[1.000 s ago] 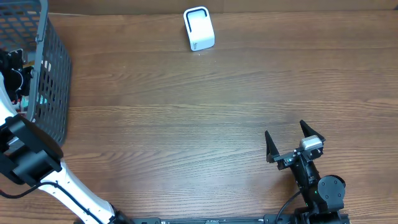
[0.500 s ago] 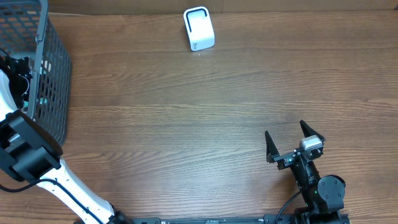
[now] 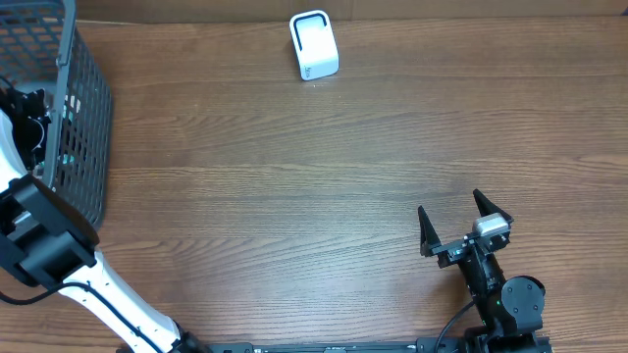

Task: Scan the item barcode
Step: 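Grasp the orange-and-green Kleenex tissue packs and lift them out, then carry the tissue packs with the left gripper toward the scanner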

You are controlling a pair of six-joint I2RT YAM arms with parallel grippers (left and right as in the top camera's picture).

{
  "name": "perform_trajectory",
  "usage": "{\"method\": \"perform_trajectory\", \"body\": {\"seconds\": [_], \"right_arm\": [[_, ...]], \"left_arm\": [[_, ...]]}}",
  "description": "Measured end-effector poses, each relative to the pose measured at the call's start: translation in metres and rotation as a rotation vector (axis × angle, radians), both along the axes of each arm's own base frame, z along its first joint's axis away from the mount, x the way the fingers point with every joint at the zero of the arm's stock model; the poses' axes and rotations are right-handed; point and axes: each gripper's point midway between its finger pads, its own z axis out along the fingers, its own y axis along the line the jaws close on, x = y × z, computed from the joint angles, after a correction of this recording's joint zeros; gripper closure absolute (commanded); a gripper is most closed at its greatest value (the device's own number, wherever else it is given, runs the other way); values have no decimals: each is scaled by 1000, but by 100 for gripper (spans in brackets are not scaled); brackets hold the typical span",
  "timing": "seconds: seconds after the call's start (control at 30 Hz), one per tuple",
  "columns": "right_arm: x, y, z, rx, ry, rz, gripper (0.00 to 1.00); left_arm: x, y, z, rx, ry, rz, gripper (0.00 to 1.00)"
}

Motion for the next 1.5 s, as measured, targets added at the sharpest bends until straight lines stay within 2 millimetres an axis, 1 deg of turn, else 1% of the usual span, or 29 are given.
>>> {"method": "perform_trajectory", "body": {"seconds": [0.07, 0.1, 0.2, 0.23, 0.27, 0.3, 0.37, 0.4, 0.43, 0.47, 0.53, 0.6, 0.7, 0.77, 0.83, 0.93, 1.03, 1.1, 1.23, 1.27, 1.37, 1.47, 1.5], "right_arm": [[0, 0, 0, 0, 0, -1, 0], [0, 0, 0, 0, 0, 0, 0], [0, 0, 0, 0, 0, -1, 0], [0, 0, 0, 0, 0, 0, 0], [0, 0, 0, 0, 0, 0, 0], [0, 0, 0, 0, 0, -1, 0], [0, 0, 0, -1, 0, -1, 0], [0, 0, 0, 0, 0, -1, 0], [0, 0, 0, 0, 0, 0, 0], [0, 0, 0, 0, 0, 0, 0], [0, 0, 0, 0, 0, 0, 0], [0, 0, 0, 0, 0, -1, 0], [0, 0, 0, 0, 0, 0, 0], [0, 0, 0, 0, 0, 0, 0], [0, 0, 0, 0, 0, 0, 0], [0, 0, 0, 0, 0, 0, 0], [0, 0, 0, 0, 0, -1, 0], [0, 0, 0, 0, 1, 0, 0], [0, 0, 0, 0, 0, 0, 0], [0, 0, 0, 0, 0, 0, 0], [0, 0, 0, 0, 0, 0, 0], [0, 0, 0, 0, 0, 0, 0], [0, 0, 0, 0, 0, 0, 0]], "left_arm": [[1, 1, 14, 17, -25, 13, 51], [1, 2, 26, 34, -47, 16, 51], [3, 3, 76, 99, -143, 33, 51], [2, 3, 95, 126, -179, 39, 51], [0, 2, 118, 157, -222, 45, 51], [-2, 1, 132, 174, -247, 51, 51], [-14, -7, 191, 241, -358, 79, 52], [-16, -8, 198, 249, -372, 85, 52], [-21, -12, 213, 264, -402, 95, 53], [-28, -17, 231, 279, -437, 109, 53], [-38, -26, 255, 296, -487, 127, 53], [-47, -41, 278, 305, -536, 138, 53], [-58, -69, 307, 309, -603, 124, 53], [-64, -92, 320, 296, -637, 104, 53], [-70, -116, 329, 274, -659, 78, 53], [-78, -152, 337, 232, -681, 28, 53], [-82, -183, 339, 188, -685, -25, 53], [-84, -207, 336, 150, -673, -71, 53], [-83, -259, 325, 81, -628, -185, 53], [-83, -268, 323, 73, -617, -207, 53], [-83, -309, 308, 40, -569, -302, 53], [-82, -349, 284, 17, -492, -393, 54], [-81, -363, 273, 12, -462, -421, 54]]}}
